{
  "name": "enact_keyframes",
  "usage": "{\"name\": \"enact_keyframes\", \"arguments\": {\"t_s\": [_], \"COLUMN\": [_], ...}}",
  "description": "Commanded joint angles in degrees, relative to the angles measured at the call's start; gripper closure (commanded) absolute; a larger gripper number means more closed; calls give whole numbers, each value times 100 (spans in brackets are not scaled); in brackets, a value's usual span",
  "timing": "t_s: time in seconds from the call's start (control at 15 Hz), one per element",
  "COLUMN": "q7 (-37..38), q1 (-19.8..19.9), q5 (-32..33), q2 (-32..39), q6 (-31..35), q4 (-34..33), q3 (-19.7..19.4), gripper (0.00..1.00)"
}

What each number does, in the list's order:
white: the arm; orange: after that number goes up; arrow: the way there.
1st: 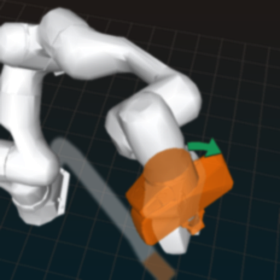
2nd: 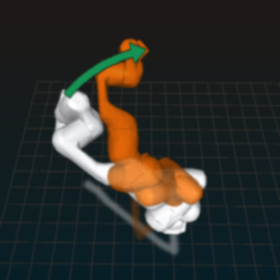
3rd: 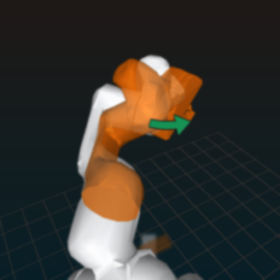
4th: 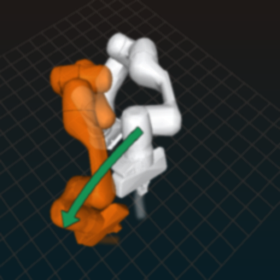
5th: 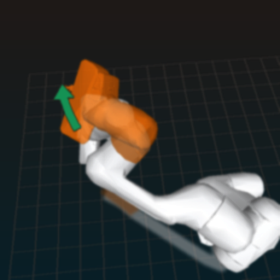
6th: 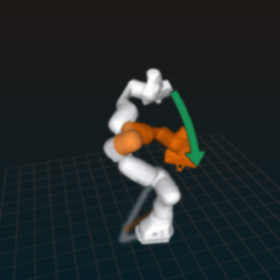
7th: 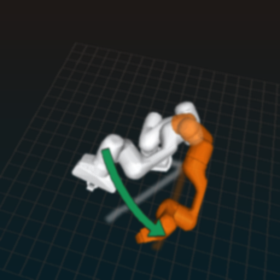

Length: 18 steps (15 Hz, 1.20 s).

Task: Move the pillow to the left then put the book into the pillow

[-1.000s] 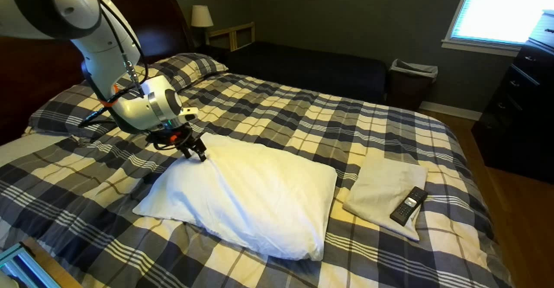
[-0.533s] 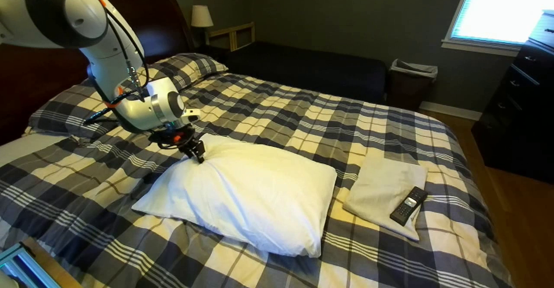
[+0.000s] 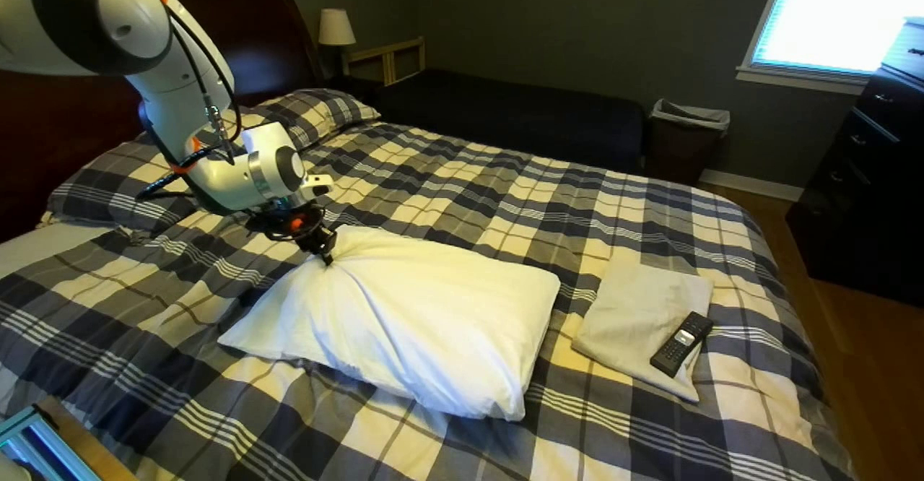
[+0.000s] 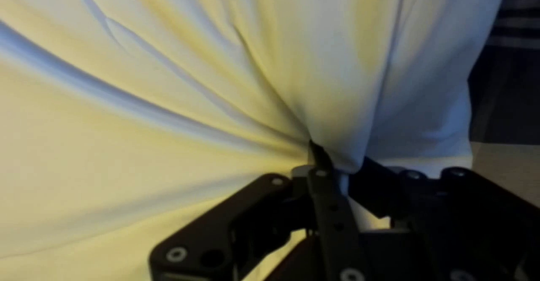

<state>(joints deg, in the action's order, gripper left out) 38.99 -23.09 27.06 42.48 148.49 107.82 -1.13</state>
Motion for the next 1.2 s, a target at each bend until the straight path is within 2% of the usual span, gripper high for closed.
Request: {"name": "enact_keyframes", "arguments": {"t_s": [0.0,0.6,1.13], "q7": [-491,-1665,-2466], "q1": [-159,-419,-390], "q5": [-202,-339,-793], "q2": [-75,-315,-305], "q6": [409,621,853], "q4": [22,-6,-50], "q3": [74,448,919], "gripper": [98,97,97]}}
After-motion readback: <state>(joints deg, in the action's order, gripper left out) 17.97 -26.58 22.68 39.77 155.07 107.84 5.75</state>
